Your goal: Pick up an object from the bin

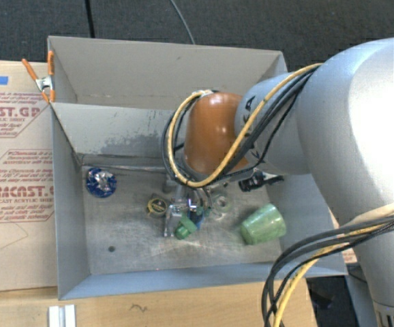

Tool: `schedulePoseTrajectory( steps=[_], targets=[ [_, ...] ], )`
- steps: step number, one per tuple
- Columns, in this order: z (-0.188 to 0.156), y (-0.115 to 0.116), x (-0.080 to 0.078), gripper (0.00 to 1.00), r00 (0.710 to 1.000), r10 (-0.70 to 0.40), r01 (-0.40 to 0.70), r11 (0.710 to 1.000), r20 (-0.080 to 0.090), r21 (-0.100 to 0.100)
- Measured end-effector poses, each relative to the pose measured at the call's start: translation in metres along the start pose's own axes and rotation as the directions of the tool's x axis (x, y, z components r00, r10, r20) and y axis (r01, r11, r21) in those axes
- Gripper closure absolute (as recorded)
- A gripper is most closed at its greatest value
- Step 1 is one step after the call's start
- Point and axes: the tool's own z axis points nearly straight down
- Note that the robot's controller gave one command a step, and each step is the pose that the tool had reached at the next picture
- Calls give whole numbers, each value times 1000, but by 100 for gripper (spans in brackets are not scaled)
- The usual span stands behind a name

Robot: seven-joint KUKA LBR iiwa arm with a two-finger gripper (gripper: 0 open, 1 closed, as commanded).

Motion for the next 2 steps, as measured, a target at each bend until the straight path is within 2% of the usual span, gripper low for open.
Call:
schedulePoseTrajectory(
  steps=[1,2],
  targets=[
    [-2,1,1,100,1000,-1,1,1000,-1,-3],
    [0,1,0,0,1000,0,0,1000,0,-2]
  ],
)
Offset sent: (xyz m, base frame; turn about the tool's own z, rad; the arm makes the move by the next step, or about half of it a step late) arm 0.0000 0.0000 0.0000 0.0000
